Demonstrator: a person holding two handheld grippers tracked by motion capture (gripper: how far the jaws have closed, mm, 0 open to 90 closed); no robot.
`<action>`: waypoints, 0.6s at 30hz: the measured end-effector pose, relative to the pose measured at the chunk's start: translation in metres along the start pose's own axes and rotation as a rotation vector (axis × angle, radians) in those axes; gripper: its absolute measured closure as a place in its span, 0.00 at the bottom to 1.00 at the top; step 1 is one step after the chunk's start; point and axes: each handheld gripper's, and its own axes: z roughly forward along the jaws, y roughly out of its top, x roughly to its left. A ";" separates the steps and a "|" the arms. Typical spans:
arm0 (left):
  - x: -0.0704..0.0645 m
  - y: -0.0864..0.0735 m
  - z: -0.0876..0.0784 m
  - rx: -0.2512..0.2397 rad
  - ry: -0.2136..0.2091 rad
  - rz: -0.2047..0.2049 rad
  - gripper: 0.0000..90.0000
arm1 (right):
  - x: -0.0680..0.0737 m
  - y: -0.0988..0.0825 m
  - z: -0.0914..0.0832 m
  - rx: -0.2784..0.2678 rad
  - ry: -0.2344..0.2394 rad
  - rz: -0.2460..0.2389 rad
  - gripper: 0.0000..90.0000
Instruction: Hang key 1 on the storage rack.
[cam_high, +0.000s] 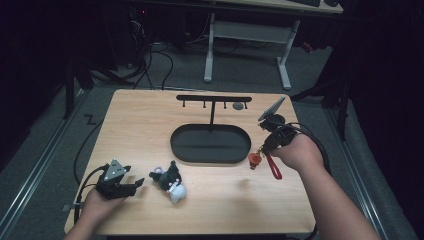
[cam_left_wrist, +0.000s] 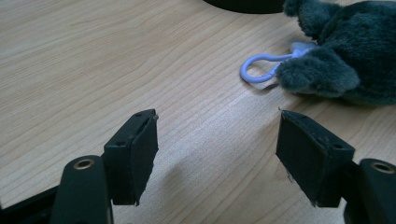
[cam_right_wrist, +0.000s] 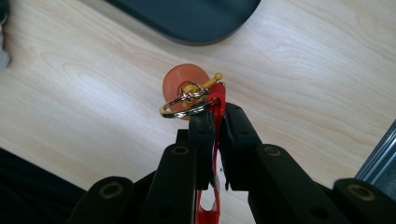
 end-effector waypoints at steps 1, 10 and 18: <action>0.000 0.000 0.000 -0.002 0.001 0.000 0.33 | -0.001 0.002 0.000 -0.003 -0.002 0.007 0.93; 0.002 0.000 -0.001 -0.009 0.000 -0.007 0.33 | -0.010 0.025 0.002 -0.020 -0.006 0.036 0.93; 0.003 -0.001 -0.002 -0.010 0.001 -0.013 0.33 | -0.014 0.045 -0.001 -0.036 -0.014 0.038 0.93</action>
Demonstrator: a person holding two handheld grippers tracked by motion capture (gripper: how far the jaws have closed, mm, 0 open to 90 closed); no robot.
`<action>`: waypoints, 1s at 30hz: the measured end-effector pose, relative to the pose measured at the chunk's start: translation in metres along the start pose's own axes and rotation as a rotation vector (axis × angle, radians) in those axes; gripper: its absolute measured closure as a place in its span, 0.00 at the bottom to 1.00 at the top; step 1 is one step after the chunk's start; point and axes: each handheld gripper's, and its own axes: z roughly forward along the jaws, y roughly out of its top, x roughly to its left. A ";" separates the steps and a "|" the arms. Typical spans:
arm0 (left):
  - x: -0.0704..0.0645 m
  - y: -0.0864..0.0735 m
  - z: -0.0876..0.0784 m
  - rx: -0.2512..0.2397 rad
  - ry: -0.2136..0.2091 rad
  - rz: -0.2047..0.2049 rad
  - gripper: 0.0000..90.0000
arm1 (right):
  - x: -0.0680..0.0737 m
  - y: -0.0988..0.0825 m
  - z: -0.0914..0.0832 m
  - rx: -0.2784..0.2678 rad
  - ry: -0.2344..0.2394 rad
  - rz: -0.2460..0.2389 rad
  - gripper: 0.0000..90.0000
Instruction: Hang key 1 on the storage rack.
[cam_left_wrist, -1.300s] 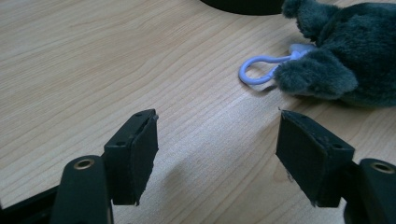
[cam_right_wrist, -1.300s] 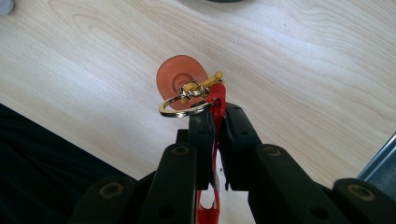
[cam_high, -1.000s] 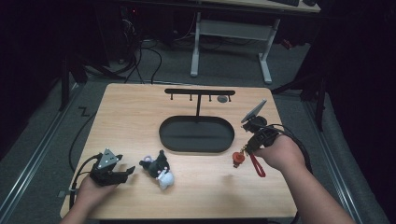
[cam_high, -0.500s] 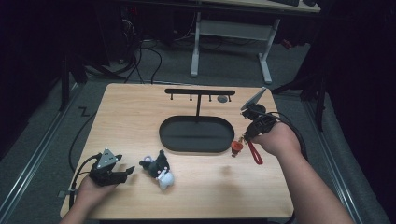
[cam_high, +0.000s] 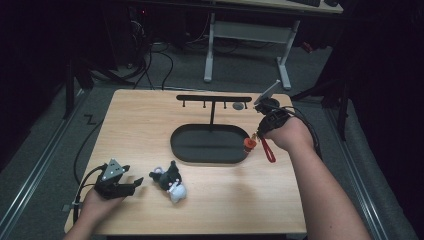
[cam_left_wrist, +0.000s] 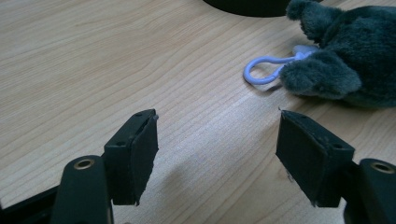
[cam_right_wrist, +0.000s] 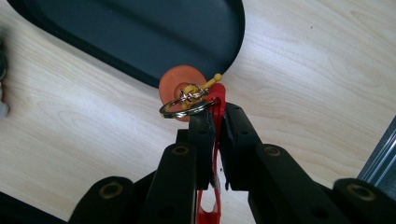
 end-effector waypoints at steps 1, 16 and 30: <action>0.000 0.000 0.000 -0.001 0.000 -0.001 0.33 | 0.000 0.002 0.000 -0.001 0.001 0.001 0.93; 0.002 -0.001 0.000 0.002 -0.001 -0.002 0.33 | -0.013 0.036 -0.002 -0.025 -0.002 0.042 0.93; 0.003 -0.001 0.000 -0.004 -0.002 -0.009 0.33 | -0.019 0.062 0.007 -0.041 0.006 0.073 0.93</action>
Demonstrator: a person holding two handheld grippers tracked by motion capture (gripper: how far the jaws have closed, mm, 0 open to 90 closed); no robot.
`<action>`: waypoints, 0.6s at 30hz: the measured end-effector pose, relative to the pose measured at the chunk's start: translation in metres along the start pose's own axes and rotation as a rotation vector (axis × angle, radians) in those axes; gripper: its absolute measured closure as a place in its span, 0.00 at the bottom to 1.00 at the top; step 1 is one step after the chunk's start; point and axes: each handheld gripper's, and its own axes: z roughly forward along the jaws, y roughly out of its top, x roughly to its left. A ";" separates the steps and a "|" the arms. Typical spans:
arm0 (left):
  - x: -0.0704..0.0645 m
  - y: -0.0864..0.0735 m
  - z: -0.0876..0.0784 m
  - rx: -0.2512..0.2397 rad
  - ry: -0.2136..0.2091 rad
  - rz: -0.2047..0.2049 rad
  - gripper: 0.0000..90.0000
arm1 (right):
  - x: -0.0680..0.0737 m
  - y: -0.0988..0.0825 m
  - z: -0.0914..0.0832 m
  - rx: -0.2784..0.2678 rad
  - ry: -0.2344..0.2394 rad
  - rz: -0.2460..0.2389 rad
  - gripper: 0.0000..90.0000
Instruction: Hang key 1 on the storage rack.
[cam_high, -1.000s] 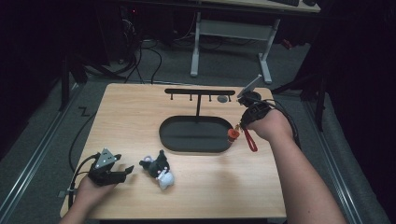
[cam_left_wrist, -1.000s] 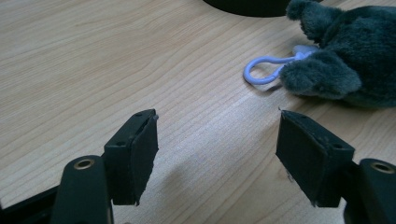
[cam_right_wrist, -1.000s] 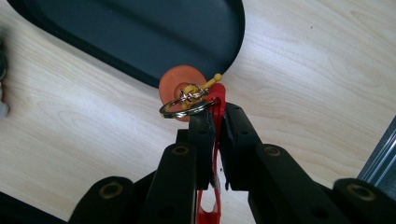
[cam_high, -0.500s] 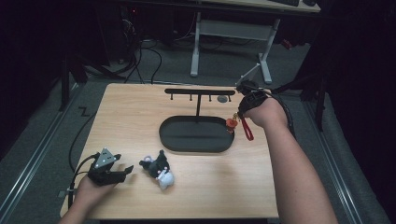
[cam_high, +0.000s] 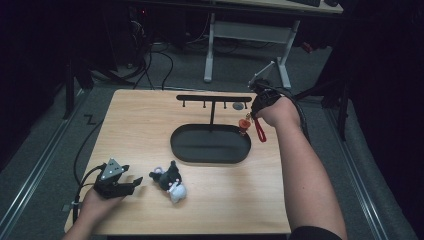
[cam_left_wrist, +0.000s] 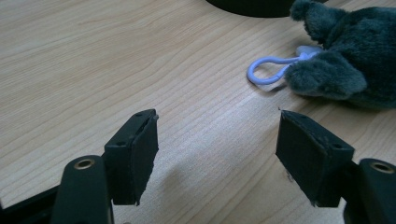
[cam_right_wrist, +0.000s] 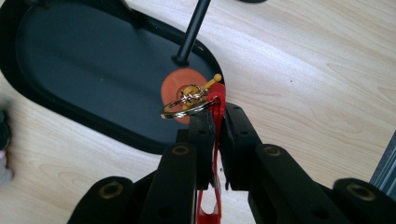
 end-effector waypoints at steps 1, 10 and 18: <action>0.000 0.000 0.000 0.001 -0.001 0.000 0.33 | 0.000 0.002 0.001 0.001 -0.002 0.002 0.93; -0.001 0.000 0.002 0.002 -0.004 0.006 0.33 | -0.001 0.011 0.004 -0.012 -0.022 0.021 0.93; -0.001 0.001 0.002 0.002 -0.005 0.006 0.33 | -0.004 0.014 0.001 -0.019 -0.031 0.038 0.93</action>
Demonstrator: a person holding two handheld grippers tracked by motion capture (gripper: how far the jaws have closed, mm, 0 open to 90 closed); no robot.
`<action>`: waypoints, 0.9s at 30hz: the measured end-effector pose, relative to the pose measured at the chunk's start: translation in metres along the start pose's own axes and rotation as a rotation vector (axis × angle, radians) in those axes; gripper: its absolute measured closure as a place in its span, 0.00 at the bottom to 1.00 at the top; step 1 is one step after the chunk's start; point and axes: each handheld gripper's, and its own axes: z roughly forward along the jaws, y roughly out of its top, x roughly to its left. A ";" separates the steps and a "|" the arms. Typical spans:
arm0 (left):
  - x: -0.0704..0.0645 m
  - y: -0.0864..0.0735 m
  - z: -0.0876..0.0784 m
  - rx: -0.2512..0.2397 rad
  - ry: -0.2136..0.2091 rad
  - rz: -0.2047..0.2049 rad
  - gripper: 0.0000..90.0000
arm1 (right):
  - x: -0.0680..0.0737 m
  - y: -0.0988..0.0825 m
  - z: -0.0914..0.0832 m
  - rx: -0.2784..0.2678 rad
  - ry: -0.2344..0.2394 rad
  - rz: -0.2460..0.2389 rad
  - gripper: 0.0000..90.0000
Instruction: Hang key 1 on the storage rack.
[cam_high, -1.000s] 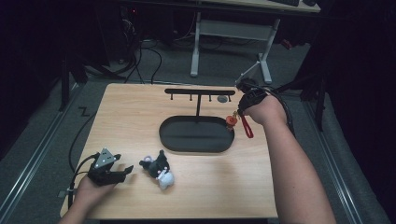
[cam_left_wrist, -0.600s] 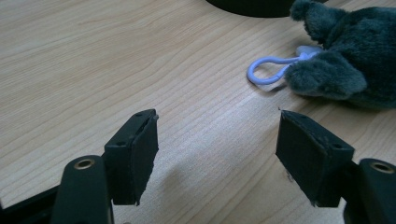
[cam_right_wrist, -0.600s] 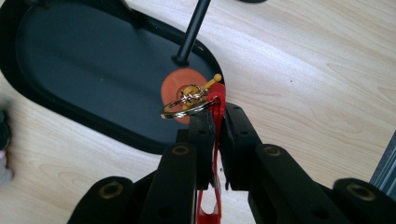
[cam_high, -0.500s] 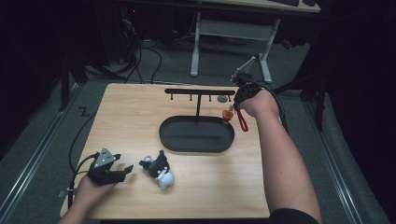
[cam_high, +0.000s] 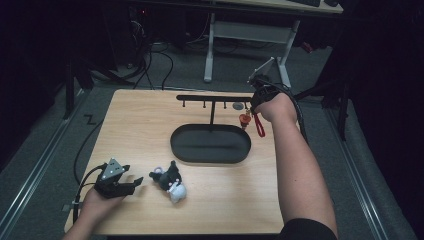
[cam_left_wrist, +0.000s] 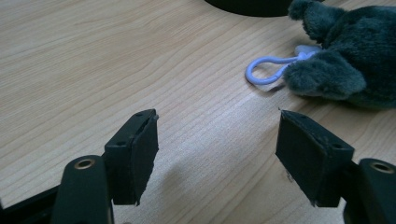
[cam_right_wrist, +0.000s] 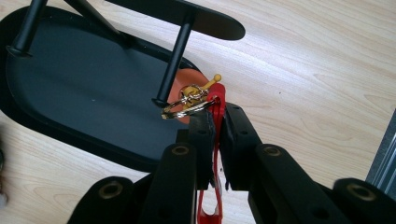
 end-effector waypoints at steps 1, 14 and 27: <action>0.000 0.000 0.000 0.000 0.000 0.001 0.33 | 0.000 0.000 0.000 -0.001 0.000 -0.001 0.93; 0.000 0.001 0.000 0.004 -0.002 0.006 0.33 | 0.007 0.005 -0.004 -0.010 -0.009 -0.015 0.93; 0.002 0.000 -0.001 -0.001 0.002 0.001 0.33 | 0.002 0.004 0.015 -0.017 0.003 0.012 0.92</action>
